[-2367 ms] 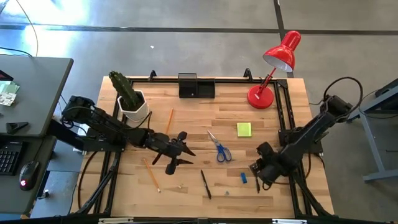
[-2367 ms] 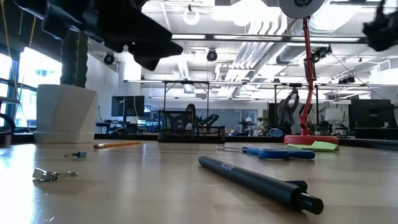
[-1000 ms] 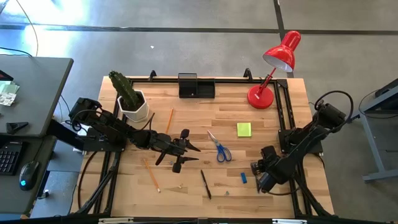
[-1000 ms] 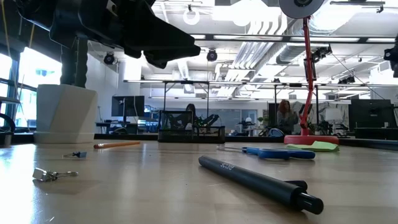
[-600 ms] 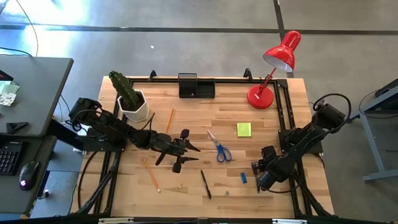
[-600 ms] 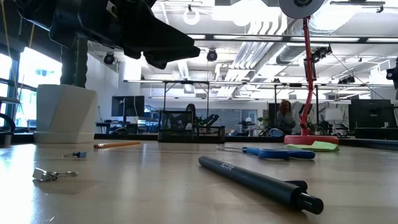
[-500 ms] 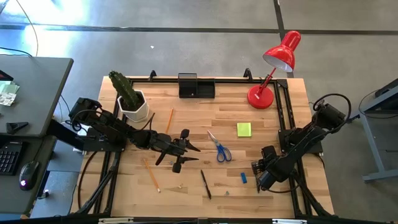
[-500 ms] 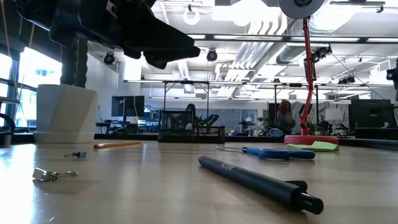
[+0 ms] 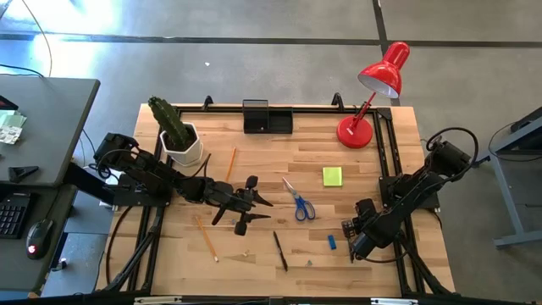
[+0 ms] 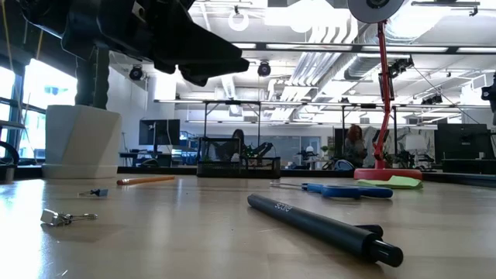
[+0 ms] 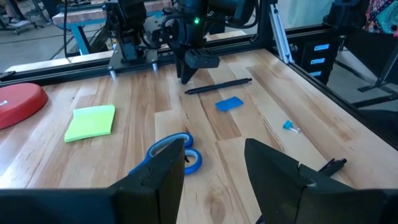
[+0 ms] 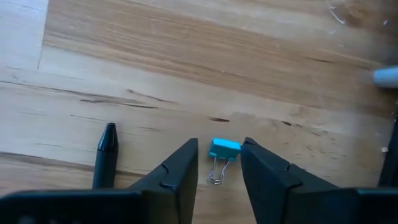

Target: Pick and place office supplies into organizer

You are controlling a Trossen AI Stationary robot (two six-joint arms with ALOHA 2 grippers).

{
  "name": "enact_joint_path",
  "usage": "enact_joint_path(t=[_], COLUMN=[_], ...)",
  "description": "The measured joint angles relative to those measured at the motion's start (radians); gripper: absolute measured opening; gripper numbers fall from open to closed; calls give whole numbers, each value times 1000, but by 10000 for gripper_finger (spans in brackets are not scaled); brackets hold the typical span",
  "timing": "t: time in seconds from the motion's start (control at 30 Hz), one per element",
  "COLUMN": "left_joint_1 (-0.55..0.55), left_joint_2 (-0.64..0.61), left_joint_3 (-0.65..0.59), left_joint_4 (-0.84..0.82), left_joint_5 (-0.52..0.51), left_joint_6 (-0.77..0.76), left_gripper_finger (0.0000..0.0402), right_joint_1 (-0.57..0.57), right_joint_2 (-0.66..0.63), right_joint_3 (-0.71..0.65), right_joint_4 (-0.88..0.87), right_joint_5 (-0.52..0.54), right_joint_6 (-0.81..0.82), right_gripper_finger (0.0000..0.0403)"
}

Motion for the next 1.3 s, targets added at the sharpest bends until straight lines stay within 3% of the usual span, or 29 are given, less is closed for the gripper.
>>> enact_joint_path(t=[1.3], left_joint_1=[0], left_joint_2=[0], left_joint_3=[0], left_joint_4=[4], left_joint_5=[0], left_joint_6=[2], left_gripper_finger=[156], right_joint_1=[14], right_joint_2=[-1], right_joint_3=[-14], right_joint_4=[65], right_joint_5=[25], right_joint_6=[-22], right_gripper_finger=[92])
